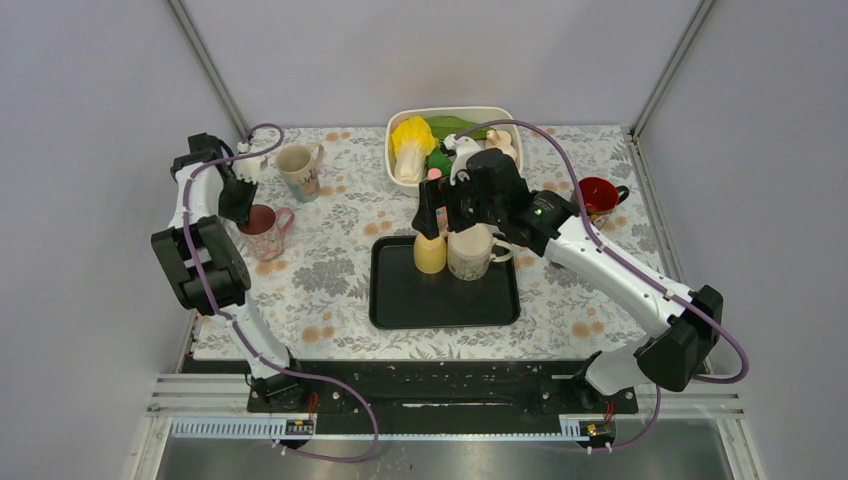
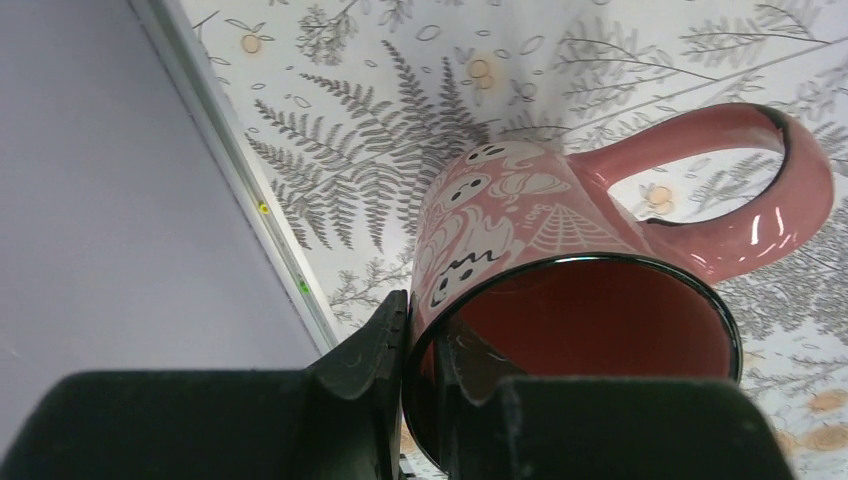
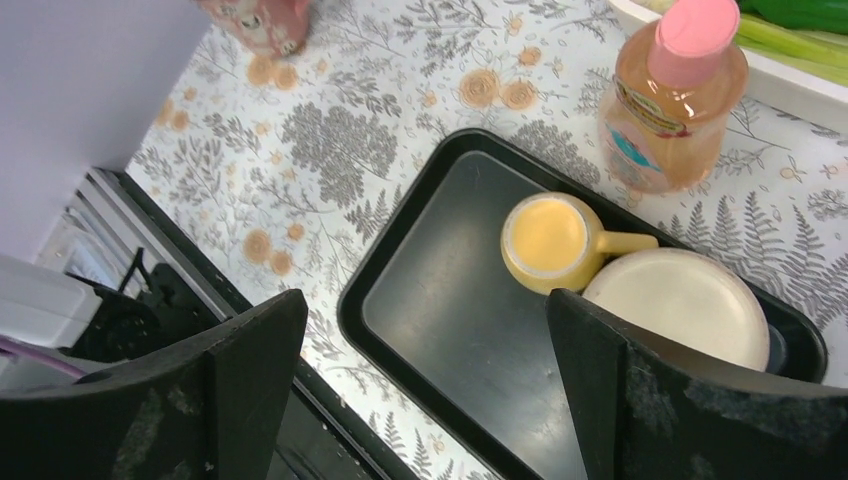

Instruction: Turn the mug right side up

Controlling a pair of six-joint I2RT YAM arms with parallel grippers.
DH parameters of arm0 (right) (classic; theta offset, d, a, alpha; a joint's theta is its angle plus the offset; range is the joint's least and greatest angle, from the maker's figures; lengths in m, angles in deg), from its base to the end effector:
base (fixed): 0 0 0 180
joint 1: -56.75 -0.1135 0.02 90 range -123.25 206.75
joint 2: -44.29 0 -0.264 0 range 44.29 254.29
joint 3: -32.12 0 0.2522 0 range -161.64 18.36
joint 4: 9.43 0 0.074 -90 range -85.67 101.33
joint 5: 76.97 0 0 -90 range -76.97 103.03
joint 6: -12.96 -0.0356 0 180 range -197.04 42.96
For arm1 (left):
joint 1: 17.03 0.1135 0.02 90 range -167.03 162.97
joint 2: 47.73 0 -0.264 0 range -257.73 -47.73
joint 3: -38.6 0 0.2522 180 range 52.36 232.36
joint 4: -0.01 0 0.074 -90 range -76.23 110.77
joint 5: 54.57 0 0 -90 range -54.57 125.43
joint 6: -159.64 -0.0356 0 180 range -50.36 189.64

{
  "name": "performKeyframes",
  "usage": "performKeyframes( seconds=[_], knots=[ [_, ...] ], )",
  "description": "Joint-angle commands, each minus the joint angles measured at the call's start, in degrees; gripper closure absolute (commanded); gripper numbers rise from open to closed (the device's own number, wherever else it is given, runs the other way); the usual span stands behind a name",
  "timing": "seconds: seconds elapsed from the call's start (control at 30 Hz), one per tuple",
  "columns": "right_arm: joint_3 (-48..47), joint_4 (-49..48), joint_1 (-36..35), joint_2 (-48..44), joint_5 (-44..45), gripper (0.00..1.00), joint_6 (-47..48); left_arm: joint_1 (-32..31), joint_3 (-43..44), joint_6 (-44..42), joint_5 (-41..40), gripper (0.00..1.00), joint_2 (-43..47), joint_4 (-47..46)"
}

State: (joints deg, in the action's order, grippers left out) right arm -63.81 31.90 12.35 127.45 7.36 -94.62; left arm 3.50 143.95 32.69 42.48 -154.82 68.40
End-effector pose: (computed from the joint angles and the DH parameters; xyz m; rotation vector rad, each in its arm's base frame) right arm 0.2338 0.2338 0.3791 -0.5619 2.0831 0.7514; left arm 0.3638 0.1316 0.2554 0.4264 2.7452 0.0839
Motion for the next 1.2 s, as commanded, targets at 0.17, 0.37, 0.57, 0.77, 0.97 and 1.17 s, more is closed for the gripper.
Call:
performKeyframes(
  seconds=[0.17, 0.37, 0.57, 0.77, 0.97, 1.17],
  knots=[
    [1.99, 8.67, 0.31, -4.21, 2.36, 0.01, 11.57, 3.42, 3.23, -2.46, 3.98, 0.98, -4.67, -1.38],
    [6.92, 14.90, 4.51, -7.30, -10.89, 0.01, 28.87, 5.48, 2.10, -2.62, 8.90, 0.58, -2.90, -2.53],
    [16.99, 14.71, 12.69, -10.64, -16.97, 0.00, 54.80, 5.66, 0.95, -1.73, 13.76, 0.37, 3.23, -2.54],
    [20.80, 14.13, 19.37, -7.05, -13.00, 0.01, 68.62, 5.34, -3.73, -1.92, 16.66, 0.22, 11.42, -2.58],
    [20.05, 12.30, 20.94, 0.92, -10.64, 0.01, 75.68, 3.36, -8.05, -2.20, 19.65, 0.20, 19.30, -2.57],
    [19.24, 7.79, 21.64, 6.31, -11.10, 0.03, 79.19, 0.07, -10.68, -2.65, 19.36, 0.19, 23.99, -2.55]
  ],
)
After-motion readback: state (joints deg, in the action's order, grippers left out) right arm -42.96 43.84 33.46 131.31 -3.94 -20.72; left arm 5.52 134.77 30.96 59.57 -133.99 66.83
